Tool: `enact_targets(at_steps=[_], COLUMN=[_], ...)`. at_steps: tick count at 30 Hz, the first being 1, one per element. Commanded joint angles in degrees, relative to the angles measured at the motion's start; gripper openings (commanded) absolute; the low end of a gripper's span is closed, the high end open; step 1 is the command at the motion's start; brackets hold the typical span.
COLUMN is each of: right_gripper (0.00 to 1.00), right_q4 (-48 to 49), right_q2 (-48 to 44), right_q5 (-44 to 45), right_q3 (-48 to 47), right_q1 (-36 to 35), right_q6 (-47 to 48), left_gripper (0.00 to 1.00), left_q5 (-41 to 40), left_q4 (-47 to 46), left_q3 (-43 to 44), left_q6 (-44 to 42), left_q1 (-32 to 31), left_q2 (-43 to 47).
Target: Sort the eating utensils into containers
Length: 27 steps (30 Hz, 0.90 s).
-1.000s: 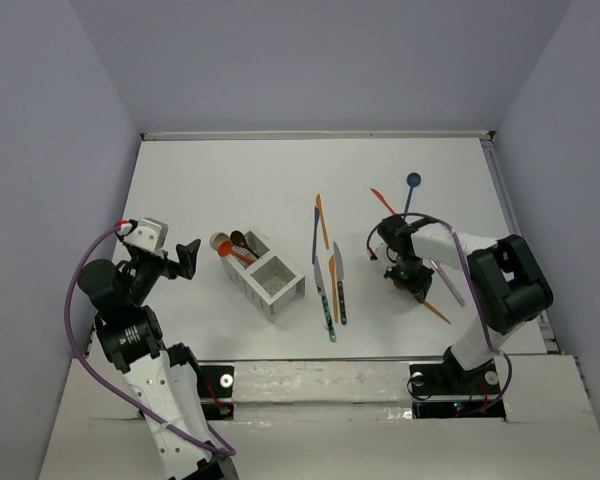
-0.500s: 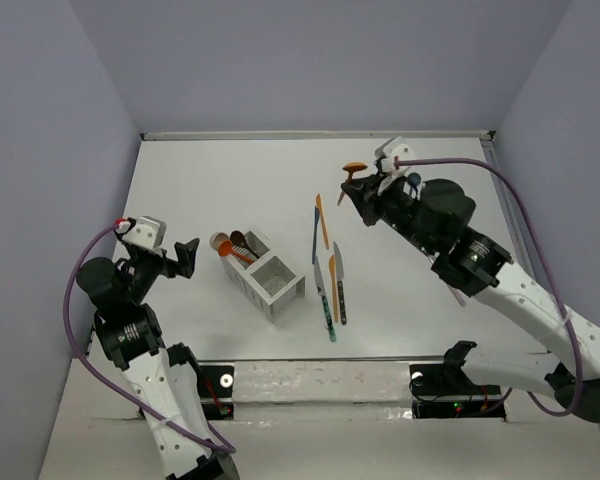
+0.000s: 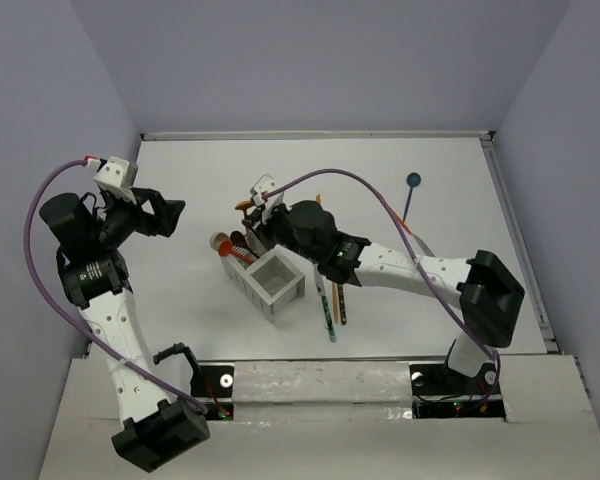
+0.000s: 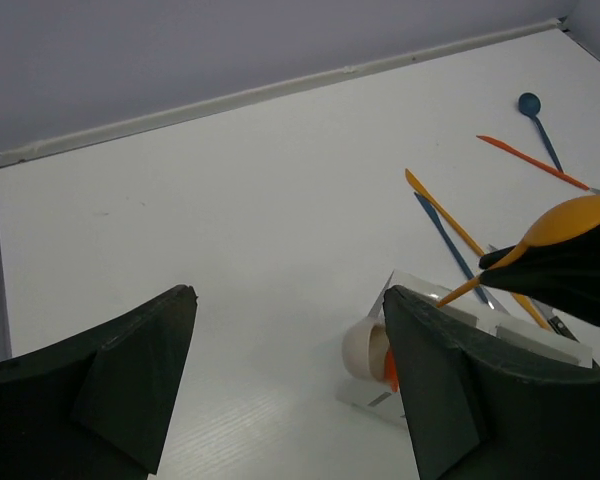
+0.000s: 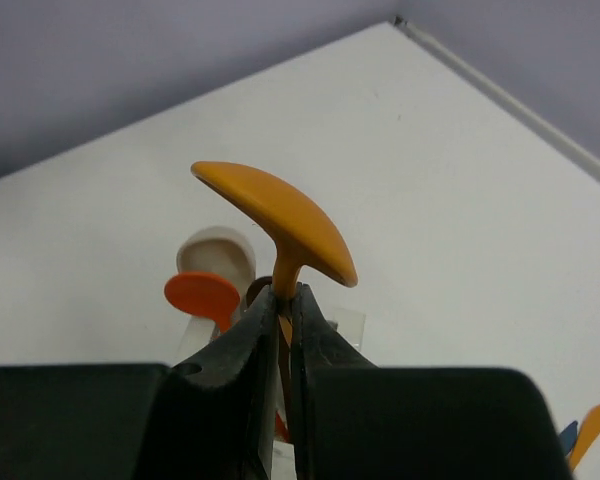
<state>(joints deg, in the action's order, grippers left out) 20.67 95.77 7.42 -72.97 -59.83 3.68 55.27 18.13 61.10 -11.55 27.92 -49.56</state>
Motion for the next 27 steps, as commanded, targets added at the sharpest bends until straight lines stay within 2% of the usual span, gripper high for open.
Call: enact_targets(at_steps=[1, 7, 13, 17, 20, 23, 27], right_gripper=[0.0, 0.0, 0.02, 0.22, 0.43, 0.52, 0.57], right_q4=[-2.0, -7.4, -9.4, -9.9, -11.3, -13.5, -17.3], right_q2=[1.3, 5.1, 9.5, 9.4, 8.9, 7.8, 3.8], right_q5=[-2.9, -3.6, -2.8, -1.9, -0.5, -0.4, 0.7], right_q3=[-6.5, -6.8, -8.0, -8.3, -8.7, -9.5, -10.8], right_q1=[-0.4, -1.0, -1.0, -1.0, -1.0, -1.0, -1.0], right_q6=[1.2, 2.8, 4.2, 4.1, 4.6, 4.7, 4.6], left_gripper=[0.88, 0.89, 0.87, 0.87, 0.88, 0.89, 0.9], left_q5=[-1.4, -2.8, -4.6, -5.9, -5.0, -5.1, -4.8], left_q4=[-1.5, -4.9, -4.1, -4.6, -6.0, -7.0, -7.5], left_q3=[-4.5, -8.3, -8.4, -8.9, -9.9, -11.2, -11.9], left_q6=[2.8, 3.1, 1.8, 0.5, 0.6, 0.3, 0.4], left_q1=[-1.5, -1.7, -4.6, -6.2, -6.2, -6.3, -6.3], left_q2=[4.0, 5.4, 0.6, -0.5, 0.7, 1.7, 2.7])
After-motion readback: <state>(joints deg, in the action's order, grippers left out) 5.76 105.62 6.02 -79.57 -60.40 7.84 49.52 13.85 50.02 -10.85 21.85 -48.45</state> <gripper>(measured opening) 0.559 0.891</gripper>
